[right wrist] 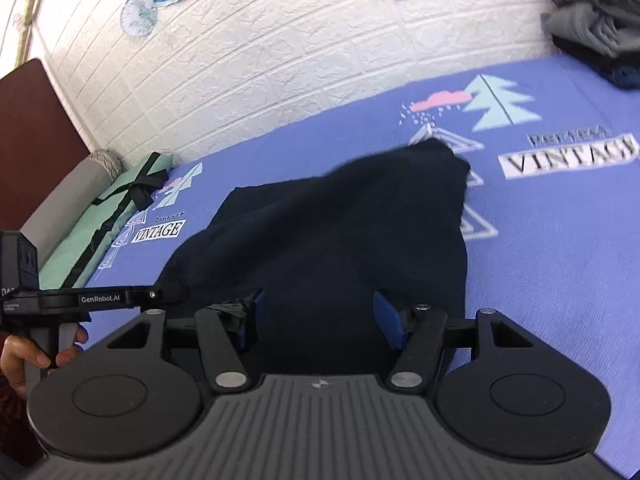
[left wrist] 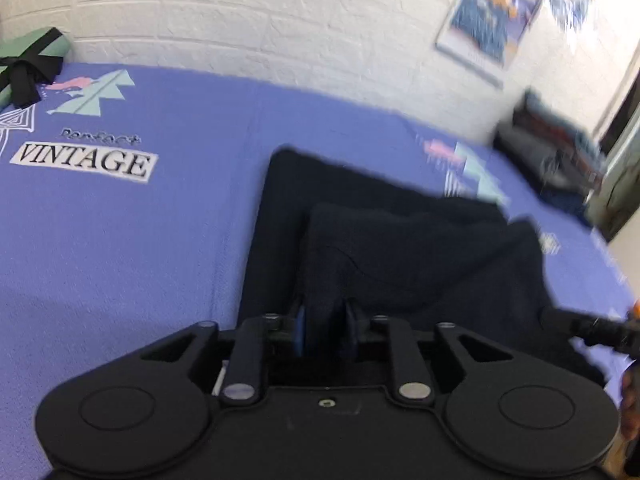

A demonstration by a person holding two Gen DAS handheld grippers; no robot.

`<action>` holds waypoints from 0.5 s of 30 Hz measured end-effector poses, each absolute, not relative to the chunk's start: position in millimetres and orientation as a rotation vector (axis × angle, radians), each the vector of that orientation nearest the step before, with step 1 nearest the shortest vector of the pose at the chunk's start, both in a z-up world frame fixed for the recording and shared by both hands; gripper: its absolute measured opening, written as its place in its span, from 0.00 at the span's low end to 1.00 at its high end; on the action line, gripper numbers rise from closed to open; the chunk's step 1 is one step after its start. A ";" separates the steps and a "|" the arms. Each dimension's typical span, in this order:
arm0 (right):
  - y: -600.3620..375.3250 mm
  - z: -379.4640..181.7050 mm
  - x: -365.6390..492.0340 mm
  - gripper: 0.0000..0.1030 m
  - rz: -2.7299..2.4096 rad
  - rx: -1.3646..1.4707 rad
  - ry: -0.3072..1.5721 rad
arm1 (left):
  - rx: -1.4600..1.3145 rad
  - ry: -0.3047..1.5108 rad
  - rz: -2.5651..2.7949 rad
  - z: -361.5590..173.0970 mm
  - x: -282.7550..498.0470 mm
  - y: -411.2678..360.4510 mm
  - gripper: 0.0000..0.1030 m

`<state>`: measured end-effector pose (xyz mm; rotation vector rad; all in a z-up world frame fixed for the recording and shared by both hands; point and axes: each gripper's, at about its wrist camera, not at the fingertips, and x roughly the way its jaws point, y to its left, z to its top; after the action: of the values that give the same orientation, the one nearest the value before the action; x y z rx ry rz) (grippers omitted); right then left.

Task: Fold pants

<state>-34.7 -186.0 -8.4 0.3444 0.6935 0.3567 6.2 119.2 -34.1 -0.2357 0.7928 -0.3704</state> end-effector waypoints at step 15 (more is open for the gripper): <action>-215.5 -5.3 2.2 1.00 0.208 0.393 0.627 | -0.342 0.871 -0.443 -30.2 91.7 85.6 0.62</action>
<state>2.2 -215.5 -5.3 0.3934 0.6270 0.2077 91.7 85.6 -30.2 -0.3422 0.8714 -0.4428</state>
